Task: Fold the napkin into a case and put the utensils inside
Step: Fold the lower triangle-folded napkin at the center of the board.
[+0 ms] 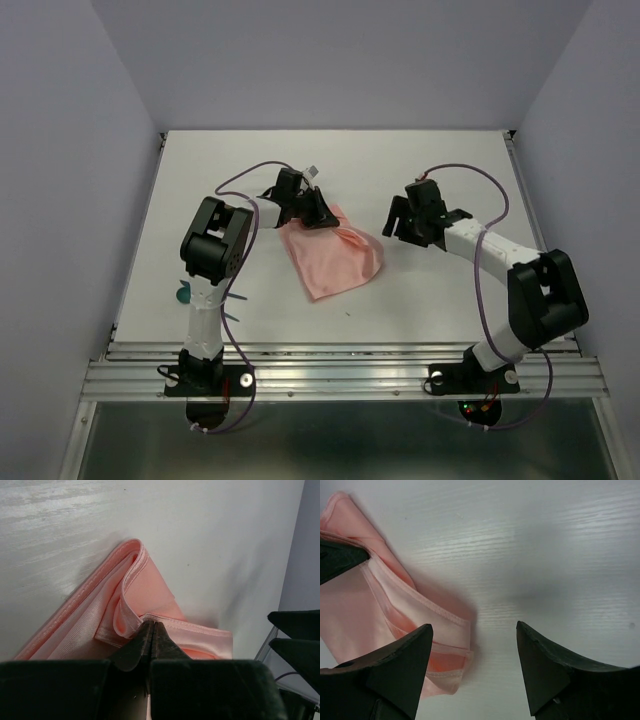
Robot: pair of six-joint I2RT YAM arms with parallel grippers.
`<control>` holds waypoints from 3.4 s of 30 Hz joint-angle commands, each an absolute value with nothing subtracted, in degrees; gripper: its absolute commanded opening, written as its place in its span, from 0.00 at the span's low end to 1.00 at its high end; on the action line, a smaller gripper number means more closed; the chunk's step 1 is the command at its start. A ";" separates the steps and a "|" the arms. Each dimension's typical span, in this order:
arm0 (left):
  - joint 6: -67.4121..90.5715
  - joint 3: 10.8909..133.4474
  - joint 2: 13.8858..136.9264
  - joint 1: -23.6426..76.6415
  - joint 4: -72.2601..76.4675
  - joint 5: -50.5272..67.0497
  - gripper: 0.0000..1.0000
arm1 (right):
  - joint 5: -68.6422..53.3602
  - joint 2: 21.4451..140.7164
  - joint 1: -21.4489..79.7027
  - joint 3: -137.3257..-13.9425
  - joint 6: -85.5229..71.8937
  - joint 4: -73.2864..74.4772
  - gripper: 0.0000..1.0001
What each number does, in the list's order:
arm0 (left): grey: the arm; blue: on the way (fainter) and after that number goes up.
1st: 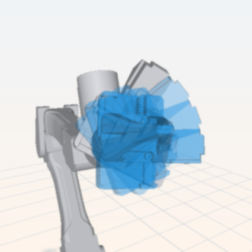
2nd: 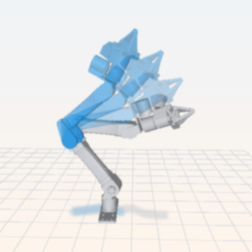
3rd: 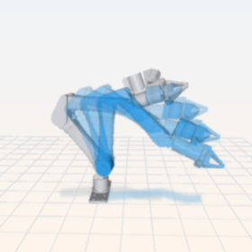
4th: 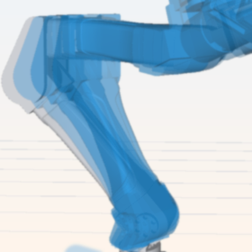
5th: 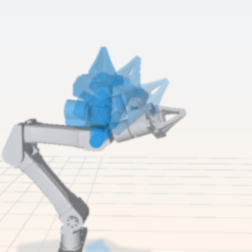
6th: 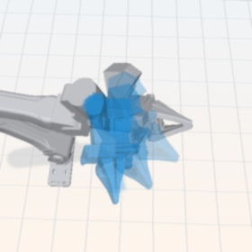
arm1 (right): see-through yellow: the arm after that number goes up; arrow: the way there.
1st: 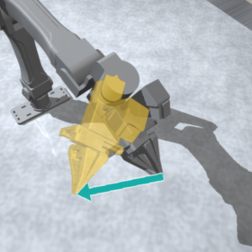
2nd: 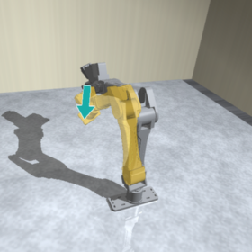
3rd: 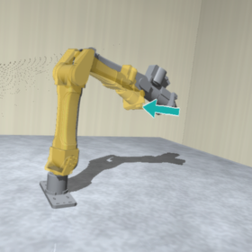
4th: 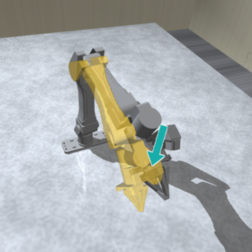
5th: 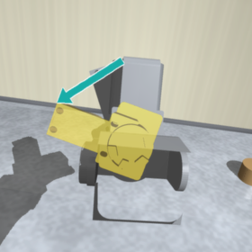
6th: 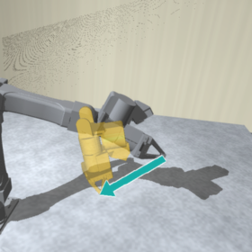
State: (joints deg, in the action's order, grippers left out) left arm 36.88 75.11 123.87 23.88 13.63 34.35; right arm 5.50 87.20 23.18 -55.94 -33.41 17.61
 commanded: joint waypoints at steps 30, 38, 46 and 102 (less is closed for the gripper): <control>31.90 74.00 128.41 23.73 2.20 25.66 0.05 | -38.14 97.12 18.54 -53.26 -35.33 2.72 0.29; 31.99 74.09 128.50 23.73 2.20 25.66 0.05 | -39.99 94.83 18.54 -51.50 -35.16 2.81 0.29; 32.08 74.09 128.85 23.82 2.37 25.84 0.05 | -39.82 95.71 19.86 -52.82 -32.17 4.74 0.29; 29.27 77.34 127.79 23.73 -2.46 25.14 0.05 | -22.24 84.72 17.67 -28.03 -67.06 -17.22 0.63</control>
